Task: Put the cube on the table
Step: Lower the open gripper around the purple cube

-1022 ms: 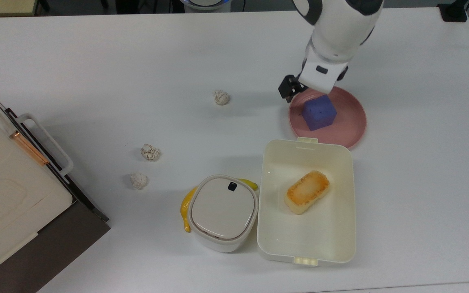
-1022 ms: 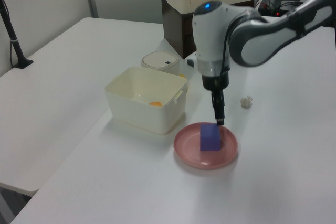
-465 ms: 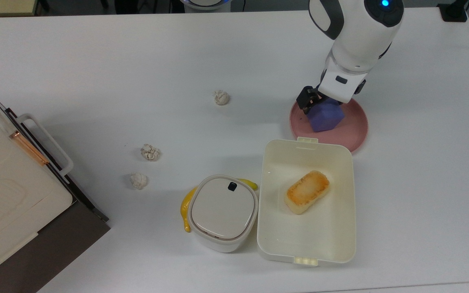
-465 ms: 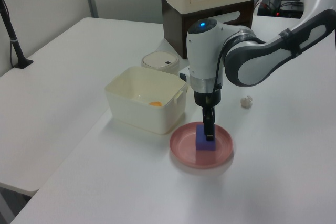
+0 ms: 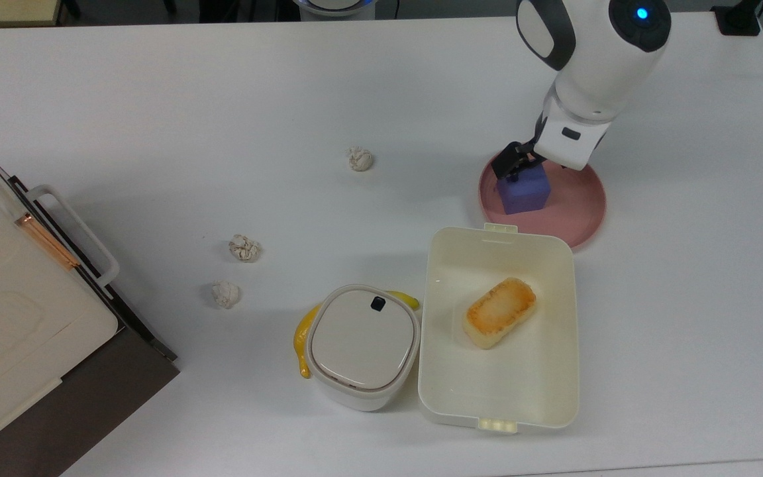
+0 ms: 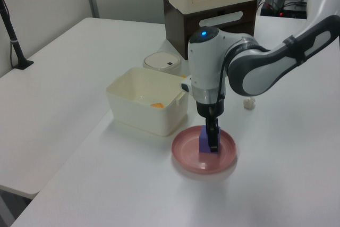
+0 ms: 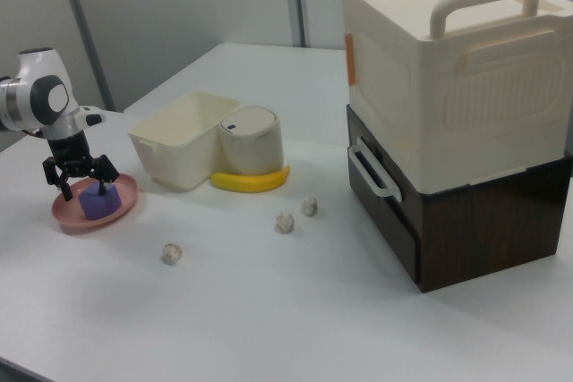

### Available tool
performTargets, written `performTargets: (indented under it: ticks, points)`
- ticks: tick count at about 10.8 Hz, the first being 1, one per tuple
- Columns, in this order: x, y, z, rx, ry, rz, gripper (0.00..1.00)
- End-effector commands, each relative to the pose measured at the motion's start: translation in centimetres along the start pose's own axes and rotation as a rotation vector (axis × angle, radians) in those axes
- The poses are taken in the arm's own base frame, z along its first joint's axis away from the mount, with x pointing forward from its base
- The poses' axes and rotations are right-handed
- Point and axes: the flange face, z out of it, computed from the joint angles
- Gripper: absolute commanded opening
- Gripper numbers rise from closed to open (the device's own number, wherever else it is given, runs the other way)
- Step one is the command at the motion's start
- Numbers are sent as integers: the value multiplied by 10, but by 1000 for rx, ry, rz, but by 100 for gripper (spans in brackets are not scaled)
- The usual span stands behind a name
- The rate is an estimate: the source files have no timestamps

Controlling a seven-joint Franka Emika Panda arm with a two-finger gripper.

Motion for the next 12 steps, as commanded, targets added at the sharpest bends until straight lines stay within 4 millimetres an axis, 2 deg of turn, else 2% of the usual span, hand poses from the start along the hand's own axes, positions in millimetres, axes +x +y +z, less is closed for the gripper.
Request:
performTargets:
  ticks: [1,3,4,5,8,9,12]
  points:
    - [4,-2,6,-1,8,14,100]
    - [6,13,-3,-28,25,25,100]
    - [9,18,-20,-25,51,32,100]
    - [11,21,-28,-24,63,36,100]
    - [13,37,-18,-31,47,50,100]
    - [14,37,-12,-39,43,46,100]
    - [12,28,-12,-29,42,41,100]
